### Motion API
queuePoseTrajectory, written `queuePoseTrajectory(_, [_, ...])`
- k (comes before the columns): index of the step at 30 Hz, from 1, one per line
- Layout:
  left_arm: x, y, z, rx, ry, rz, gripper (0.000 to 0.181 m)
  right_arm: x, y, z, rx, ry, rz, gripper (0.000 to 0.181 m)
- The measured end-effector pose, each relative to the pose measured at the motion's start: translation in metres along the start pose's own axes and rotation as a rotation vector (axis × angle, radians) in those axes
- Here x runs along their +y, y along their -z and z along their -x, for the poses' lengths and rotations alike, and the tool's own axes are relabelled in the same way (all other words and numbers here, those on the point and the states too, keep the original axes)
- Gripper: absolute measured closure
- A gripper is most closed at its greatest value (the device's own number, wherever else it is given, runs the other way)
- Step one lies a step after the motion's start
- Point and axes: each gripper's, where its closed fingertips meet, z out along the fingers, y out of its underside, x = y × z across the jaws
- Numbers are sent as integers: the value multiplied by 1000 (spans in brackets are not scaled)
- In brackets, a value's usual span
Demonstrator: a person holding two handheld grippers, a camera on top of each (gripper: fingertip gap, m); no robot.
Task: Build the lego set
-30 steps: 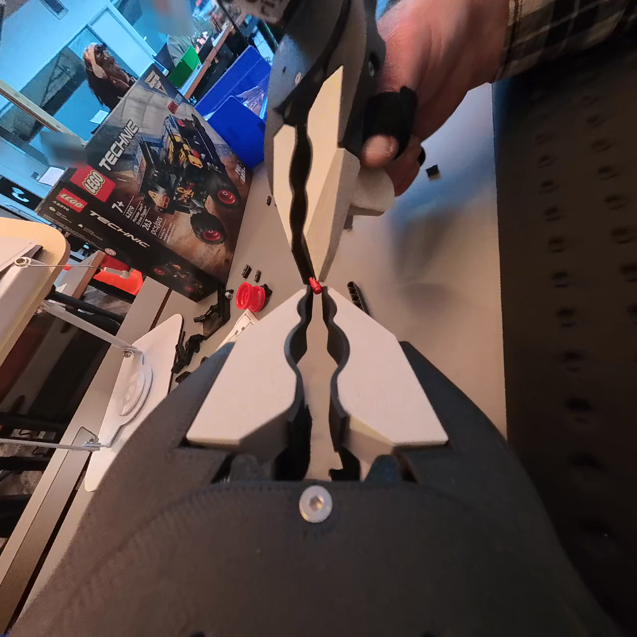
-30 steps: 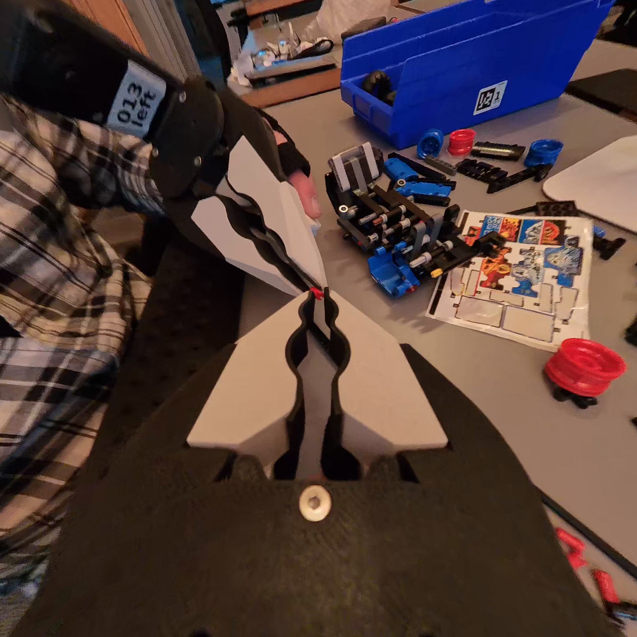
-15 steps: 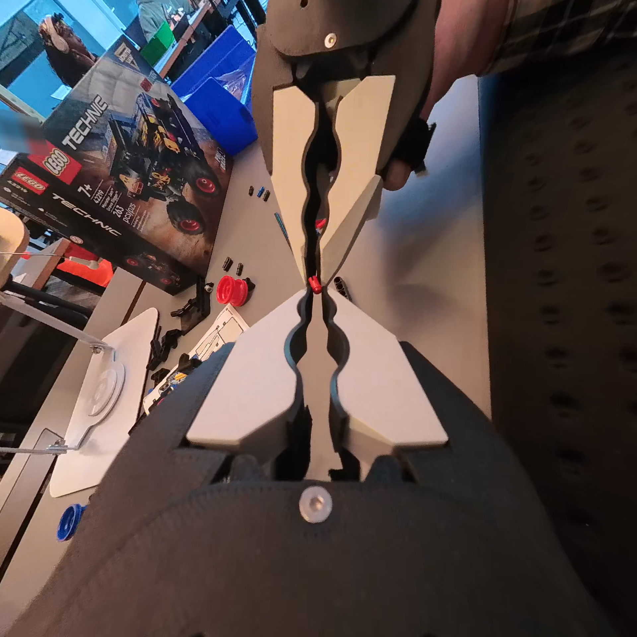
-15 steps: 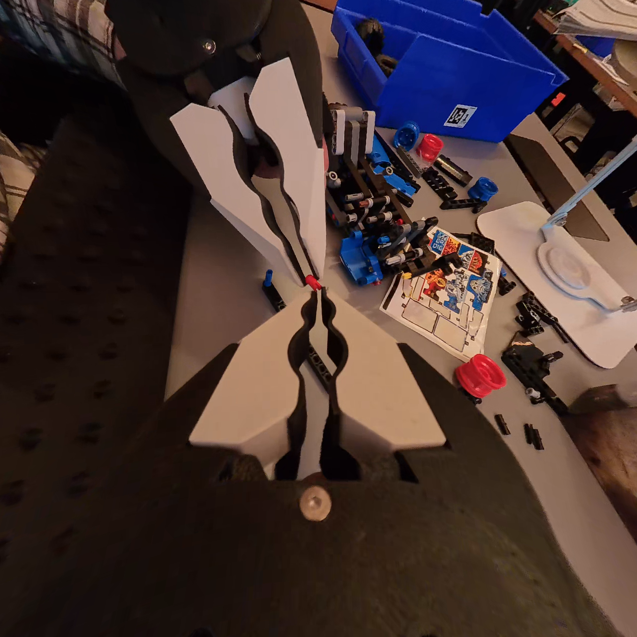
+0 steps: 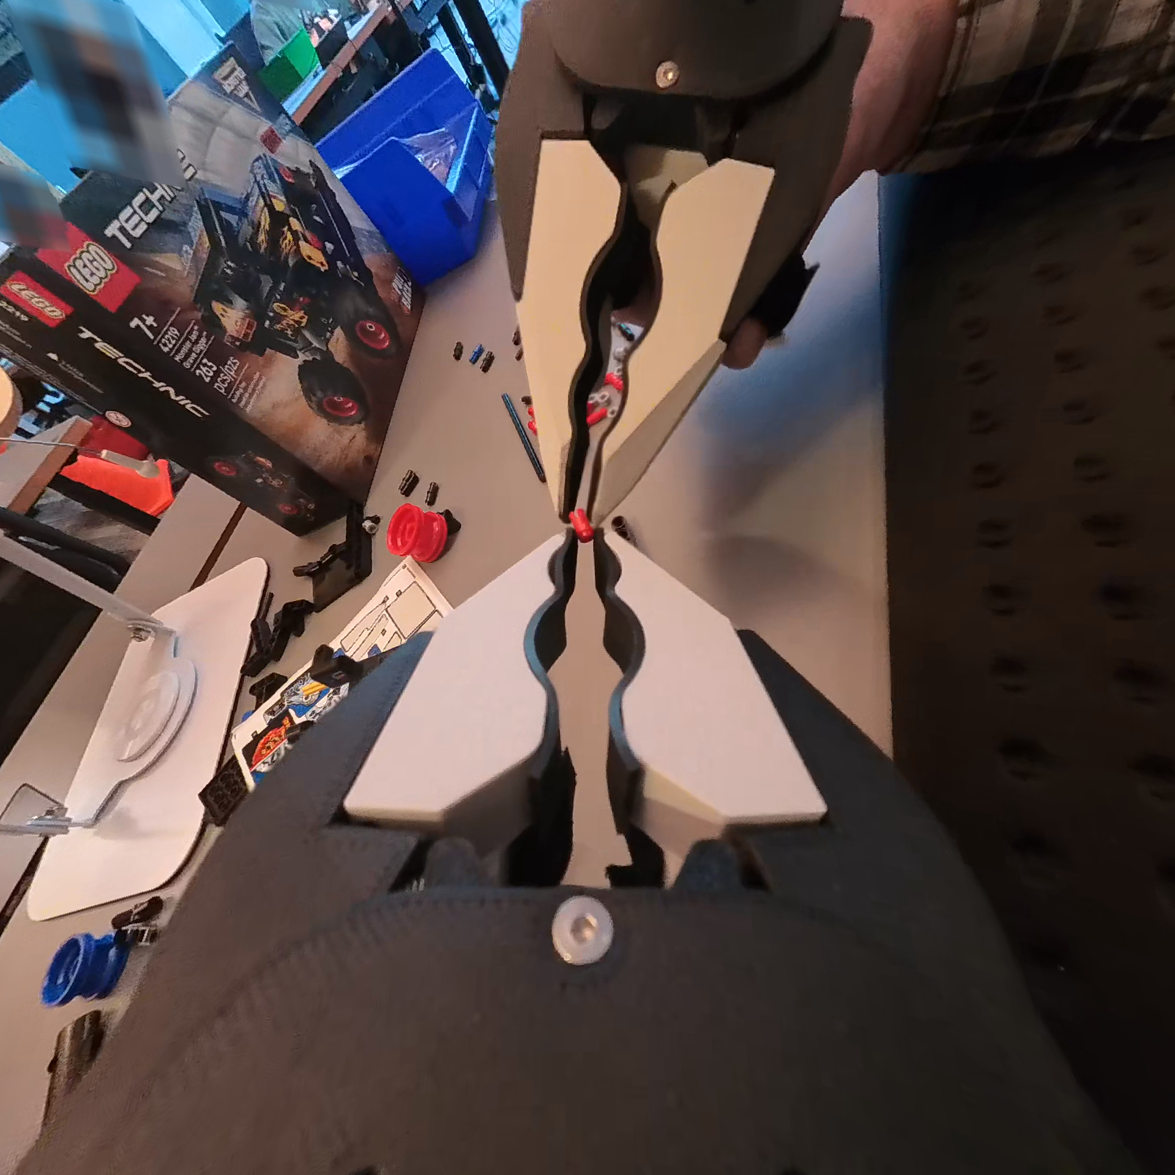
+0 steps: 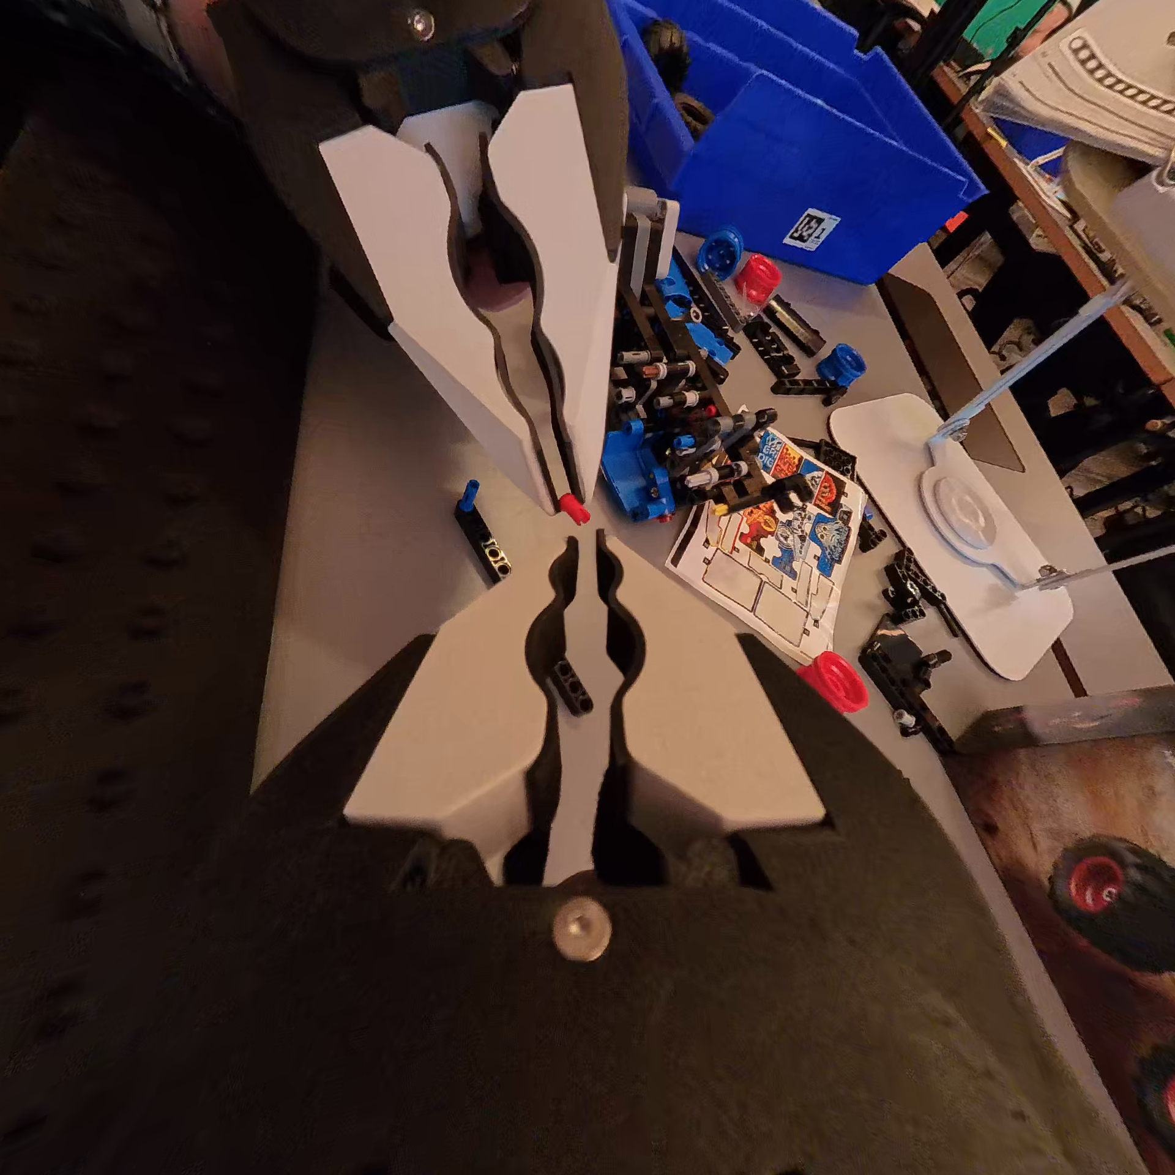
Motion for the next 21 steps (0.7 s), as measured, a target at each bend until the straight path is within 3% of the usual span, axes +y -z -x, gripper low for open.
queuePoseTrajectory(21, [7, -4, -7, 64, 56, 25, 178, 3, -5, 8, 38, 167, 58, 178])
